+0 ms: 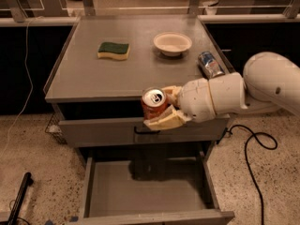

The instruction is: Pick coke can from middle drawer and place on counter

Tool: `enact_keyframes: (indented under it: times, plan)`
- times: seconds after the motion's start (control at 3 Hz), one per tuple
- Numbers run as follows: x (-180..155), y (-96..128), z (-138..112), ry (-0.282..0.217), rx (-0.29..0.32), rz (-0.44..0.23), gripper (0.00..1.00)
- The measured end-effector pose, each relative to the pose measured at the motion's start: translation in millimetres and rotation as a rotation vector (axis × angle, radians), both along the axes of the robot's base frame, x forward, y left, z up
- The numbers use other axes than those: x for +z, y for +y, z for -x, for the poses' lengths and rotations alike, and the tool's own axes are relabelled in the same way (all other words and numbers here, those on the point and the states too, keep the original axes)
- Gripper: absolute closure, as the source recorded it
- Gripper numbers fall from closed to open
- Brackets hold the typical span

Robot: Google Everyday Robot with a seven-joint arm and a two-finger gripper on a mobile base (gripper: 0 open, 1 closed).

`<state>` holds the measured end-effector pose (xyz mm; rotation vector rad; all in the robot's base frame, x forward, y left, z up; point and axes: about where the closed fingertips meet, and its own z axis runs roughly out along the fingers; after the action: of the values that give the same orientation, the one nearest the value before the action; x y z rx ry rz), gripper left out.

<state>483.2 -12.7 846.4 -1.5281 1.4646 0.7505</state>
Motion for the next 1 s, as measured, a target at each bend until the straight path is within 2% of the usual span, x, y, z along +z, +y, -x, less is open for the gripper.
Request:
enact_keyframes:
  times: [0.33,0.67,1.0]
  plan:
    - [22,17,-39,-0.019,0.001,0.018,1.0]
    - [41,24,-83,0.017,-0.097,-0.058,1.0]
    - [55,27,-116,0.067,-0.232,-0.162,1.0]
